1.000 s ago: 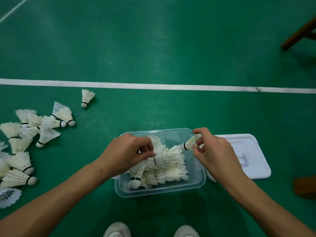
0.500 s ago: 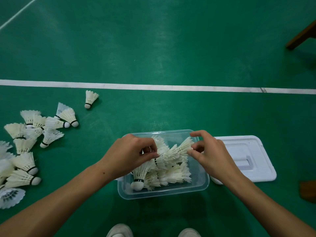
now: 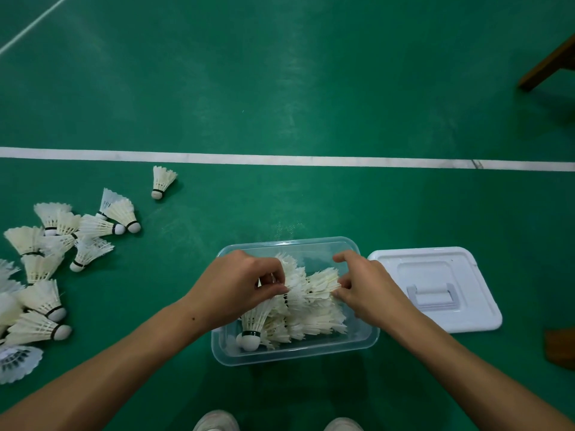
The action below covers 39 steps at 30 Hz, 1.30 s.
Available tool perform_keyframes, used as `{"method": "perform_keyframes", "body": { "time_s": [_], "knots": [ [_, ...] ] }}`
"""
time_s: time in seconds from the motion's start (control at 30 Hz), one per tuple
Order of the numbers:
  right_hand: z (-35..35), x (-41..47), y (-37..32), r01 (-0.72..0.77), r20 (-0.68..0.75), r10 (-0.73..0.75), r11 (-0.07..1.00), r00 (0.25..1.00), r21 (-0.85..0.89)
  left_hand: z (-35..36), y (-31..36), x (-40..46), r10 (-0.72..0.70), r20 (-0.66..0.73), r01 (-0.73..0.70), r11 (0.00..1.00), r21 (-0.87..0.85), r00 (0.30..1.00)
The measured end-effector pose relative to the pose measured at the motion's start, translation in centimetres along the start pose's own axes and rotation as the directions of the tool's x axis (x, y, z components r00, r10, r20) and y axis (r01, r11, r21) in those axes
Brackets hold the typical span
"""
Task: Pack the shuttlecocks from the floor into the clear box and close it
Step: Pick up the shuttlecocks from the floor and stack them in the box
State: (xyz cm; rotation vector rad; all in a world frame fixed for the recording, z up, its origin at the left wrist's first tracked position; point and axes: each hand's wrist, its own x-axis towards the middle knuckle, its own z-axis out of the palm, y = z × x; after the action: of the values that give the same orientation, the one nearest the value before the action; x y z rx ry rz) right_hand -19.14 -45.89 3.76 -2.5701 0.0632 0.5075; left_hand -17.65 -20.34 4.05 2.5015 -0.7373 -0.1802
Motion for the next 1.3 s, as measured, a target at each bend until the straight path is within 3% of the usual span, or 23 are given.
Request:
{"method": "perform_keyframes", "body": {
  "time_s": [0.27,0.4,0.5,0.6,0.73,0.87,1.0,1.3],
  "knots": [
    [-3.6,-1.6,0.2,0.068,-0.056,-0.076,0.988,0.996,-0.139,-1.1,-0.1,0.4,0.030,0.012,-0.029,0.999,-0.044,0.999],
    [-4.2,-2.3,-2.7,0.329,-0.094,-0.325,0.944,0.941,0.030,-2.2,0.1,0.9,0.059,0.027,-0.058,0.996,-0.062,0.998],
    [-2.8,-1.9,-5.0,0.490,-0.072,-0.493,0.870,0.867,-0.056,-3.1,0.1,1.1,0.083,0.016,-0.081,0.992,-0.097,0.996],
    [-1.1,-0.6,-6.1,0.543,-0.115,-0.548,0.836,0.828,-0.078,-4.2,-0.7,1.1,0.072,0.005,-0.070,0.983,-0.169,0.997],
    [0.3,0.3,-6.8,0.558,-0.215,-0.560,0.826,0.800,-0.076,-5.4,-1.8,0.3,0.036,-0.035,-0.042,0.980,-0.194,0.999],
    [1.5,1.0,-6.1,0.457,-0.342,-0.441,0.889,0.830,-0.037,-7.3,-3.9,-0.5,-0.042,-0.177,0.003,0.976,-0.217,0.983],
    [4.0,1.5,-5.4,0.372,-0.324,-0.369,0.926,0.871,-0.055,-8.2,-5.3,-1.2,-0.083,-0.272,0.019,0.973,-0.230,0.959],
    [10.5,4.7,-7.6,0.372,-0.196,-0.376,0.926,0.905,-0.059,-7.2,-5.3,-1.7,-0.087,-0.330,0.009,0.973,-0.229,0.940]
  ]
}}
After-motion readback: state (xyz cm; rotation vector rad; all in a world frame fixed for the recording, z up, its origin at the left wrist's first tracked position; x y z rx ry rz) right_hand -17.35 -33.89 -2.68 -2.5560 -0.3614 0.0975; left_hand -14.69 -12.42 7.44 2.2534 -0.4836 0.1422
